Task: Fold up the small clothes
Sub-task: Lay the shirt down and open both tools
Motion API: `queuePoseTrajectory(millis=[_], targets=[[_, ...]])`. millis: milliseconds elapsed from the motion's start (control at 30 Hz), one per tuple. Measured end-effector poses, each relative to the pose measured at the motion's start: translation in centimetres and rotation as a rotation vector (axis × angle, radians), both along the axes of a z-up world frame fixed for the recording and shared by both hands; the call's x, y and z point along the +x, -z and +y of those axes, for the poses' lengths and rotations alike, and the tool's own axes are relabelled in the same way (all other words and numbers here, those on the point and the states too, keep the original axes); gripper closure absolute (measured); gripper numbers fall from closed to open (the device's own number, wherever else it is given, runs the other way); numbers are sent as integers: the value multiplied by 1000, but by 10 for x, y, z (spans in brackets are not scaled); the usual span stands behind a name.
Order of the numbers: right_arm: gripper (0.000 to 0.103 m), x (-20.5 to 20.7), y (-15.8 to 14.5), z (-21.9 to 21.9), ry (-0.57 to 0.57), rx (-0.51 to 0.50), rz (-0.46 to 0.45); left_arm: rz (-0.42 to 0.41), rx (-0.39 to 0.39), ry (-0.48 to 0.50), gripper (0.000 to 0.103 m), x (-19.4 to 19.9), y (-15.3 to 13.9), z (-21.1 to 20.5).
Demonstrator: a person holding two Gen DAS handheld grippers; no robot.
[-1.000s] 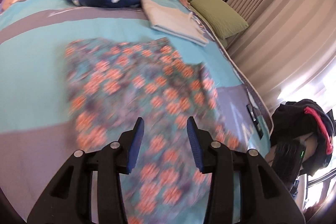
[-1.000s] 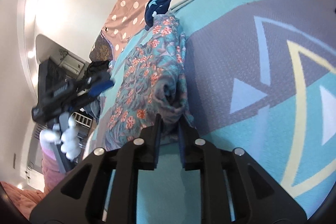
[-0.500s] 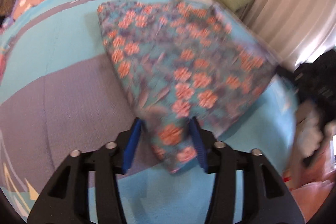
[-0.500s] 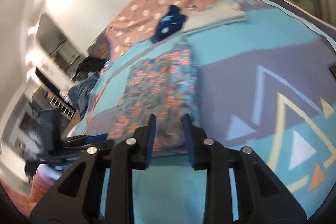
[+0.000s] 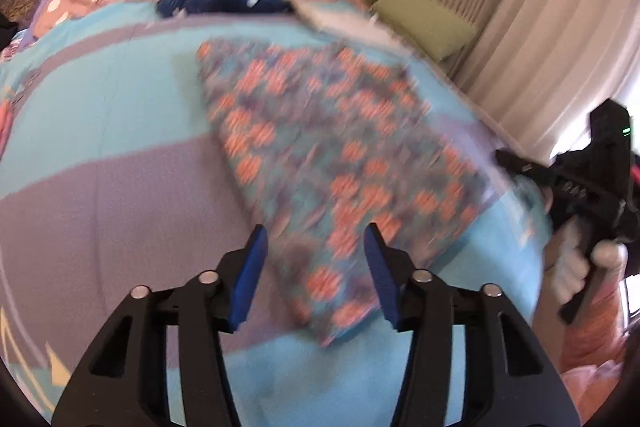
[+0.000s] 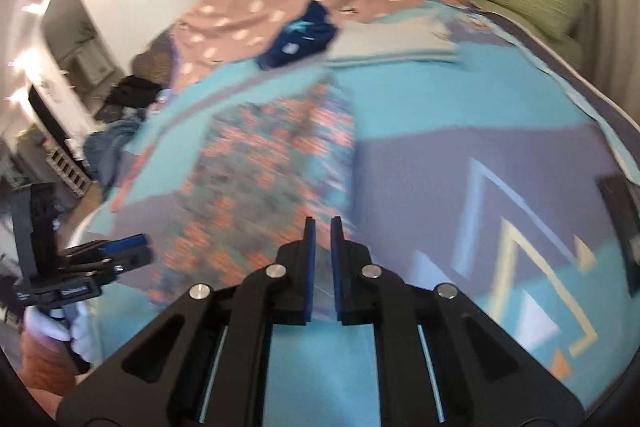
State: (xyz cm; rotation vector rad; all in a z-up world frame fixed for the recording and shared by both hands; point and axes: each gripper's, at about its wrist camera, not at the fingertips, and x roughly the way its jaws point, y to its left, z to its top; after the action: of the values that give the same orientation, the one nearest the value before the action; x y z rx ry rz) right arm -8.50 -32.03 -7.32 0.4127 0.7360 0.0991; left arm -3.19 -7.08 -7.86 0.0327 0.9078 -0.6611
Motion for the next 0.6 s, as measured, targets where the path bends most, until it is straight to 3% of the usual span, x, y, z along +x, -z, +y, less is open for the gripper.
queuePoseTrajectory(millis=[100,167,200,300,433,600], targets=[[95,23,1,22,-72,-2,3,-3,12,21,62,8,2,-17],[98,38,15,28,-55,-55,80,36,60,10,62,16,17,-25],[102,47,35,25,-24,-85,161,59,80,-4,66,20,29,-25],[103,40,47,16,-32,-18,123,47,40,3,67,19,33,-17],[103,40,42,19,-39,-32,128,41,56,15,67,19,31,-17],[101,41,34,10,-24,35,146,32,65,19,67,19,29,-19]])
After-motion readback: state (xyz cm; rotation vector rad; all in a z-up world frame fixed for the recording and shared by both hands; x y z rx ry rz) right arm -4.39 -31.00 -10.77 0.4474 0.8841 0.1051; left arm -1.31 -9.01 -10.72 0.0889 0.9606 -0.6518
